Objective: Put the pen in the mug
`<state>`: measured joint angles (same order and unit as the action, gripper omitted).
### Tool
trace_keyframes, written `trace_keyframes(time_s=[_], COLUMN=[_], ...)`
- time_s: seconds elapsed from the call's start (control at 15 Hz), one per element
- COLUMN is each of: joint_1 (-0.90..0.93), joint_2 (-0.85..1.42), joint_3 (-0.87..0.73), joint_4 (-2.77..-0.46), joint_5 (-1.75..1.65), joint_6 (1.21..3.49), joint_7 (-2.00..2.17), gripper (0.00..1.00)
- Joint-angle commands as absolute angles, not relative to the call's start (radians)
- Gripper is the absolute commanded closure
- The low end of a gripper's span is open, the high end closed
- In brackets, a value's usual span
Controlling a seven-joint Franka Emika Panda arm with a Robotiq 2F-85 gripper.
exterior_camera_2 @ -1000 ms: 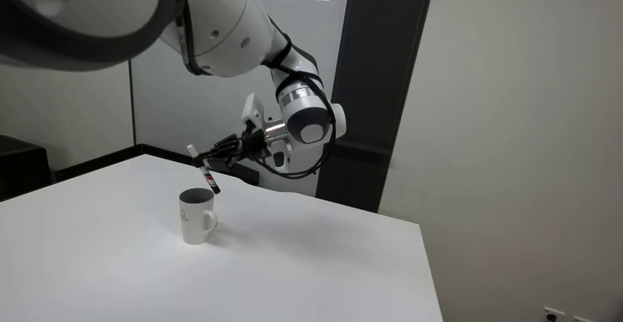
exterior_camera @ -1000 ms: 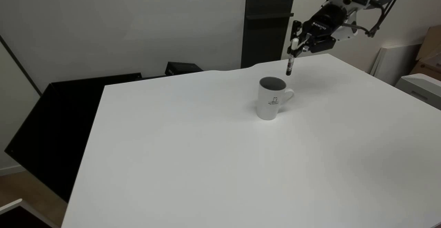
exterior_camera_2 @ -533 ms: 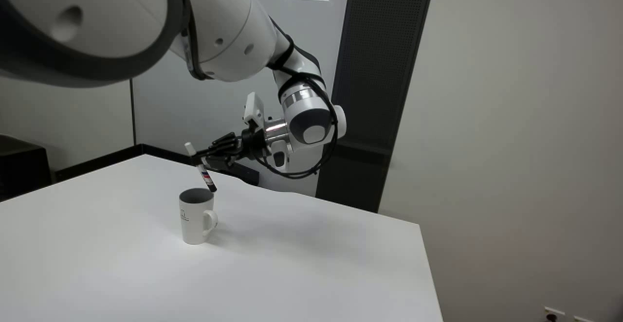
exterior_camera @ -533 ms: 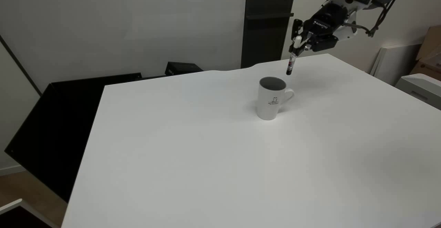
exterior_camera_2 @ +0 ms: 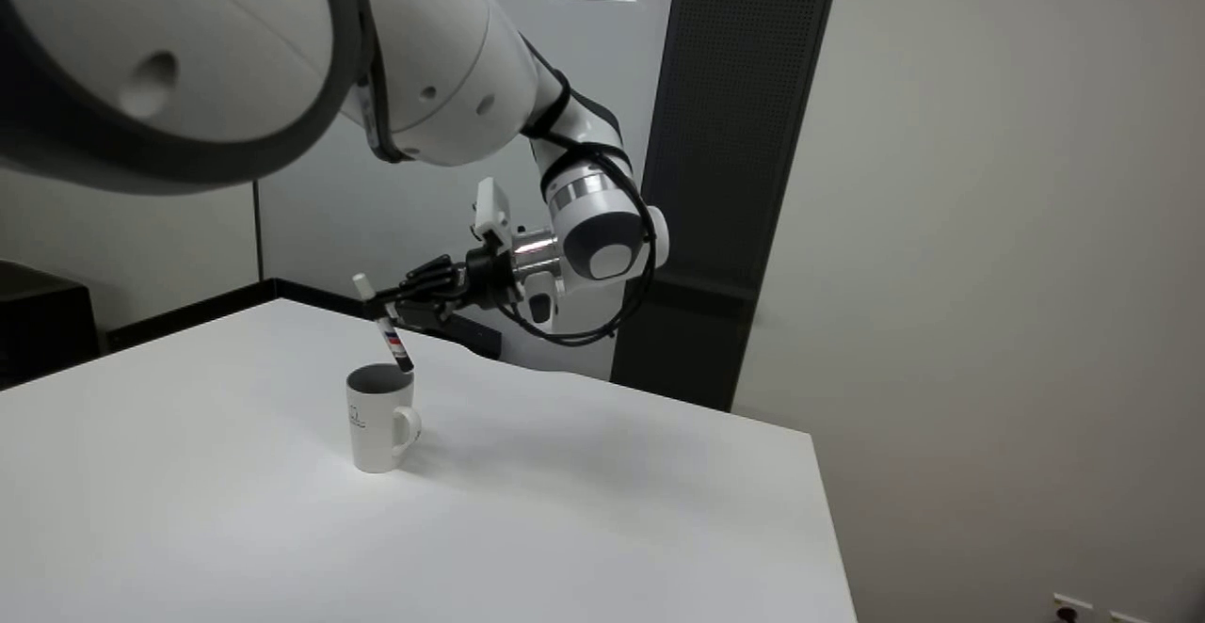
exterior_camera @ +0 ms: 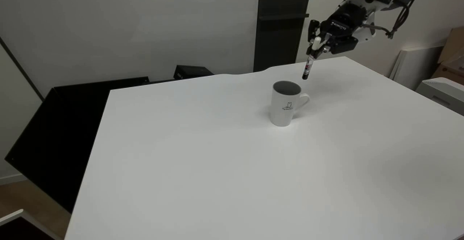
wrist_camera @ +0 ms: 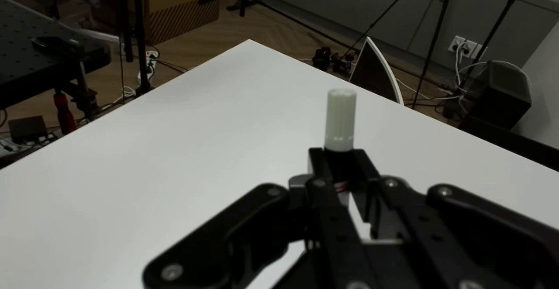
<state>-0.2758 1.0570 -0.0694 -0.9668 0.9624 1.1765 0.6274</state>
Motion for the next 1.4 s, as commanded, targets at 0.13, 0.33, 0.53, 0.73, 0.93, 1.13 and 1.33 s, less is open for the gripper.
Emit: trace_keyframes(time_s=[0.13, 0.33, 0.53, 0.73, 0.93, 1.13, 1.33], joint_1=[-0.289, -0.291, -0.291, -0.292, -0.286, -0.286, -0.286], joint_2=[1.104, 1.109, 1.112, 1.115, 1.088, 1.090, 1.091], joint_3=[-0.057, -0.055, -0.055, -0.055, -0.058, -0.058, -0.058], joint_4=[-0.875, -0.867, -0.861, -0.855, -0.917, -0.913, -0.911], joint_5=[0.948, 0.949, 0.947, 0.945, 0.952, 0.951, 0.951], joint_6=[1.130, 1.124, 1.114, 1.100, 1.129, 1.126, 1.126], joint_7=[0.657, 0.664, 0.662, 0.669, 0.632, 0.632, 0.632], gripper=[0.93, 0.93, 0.93, 0.93, 0.72, 0.72, 0.72])
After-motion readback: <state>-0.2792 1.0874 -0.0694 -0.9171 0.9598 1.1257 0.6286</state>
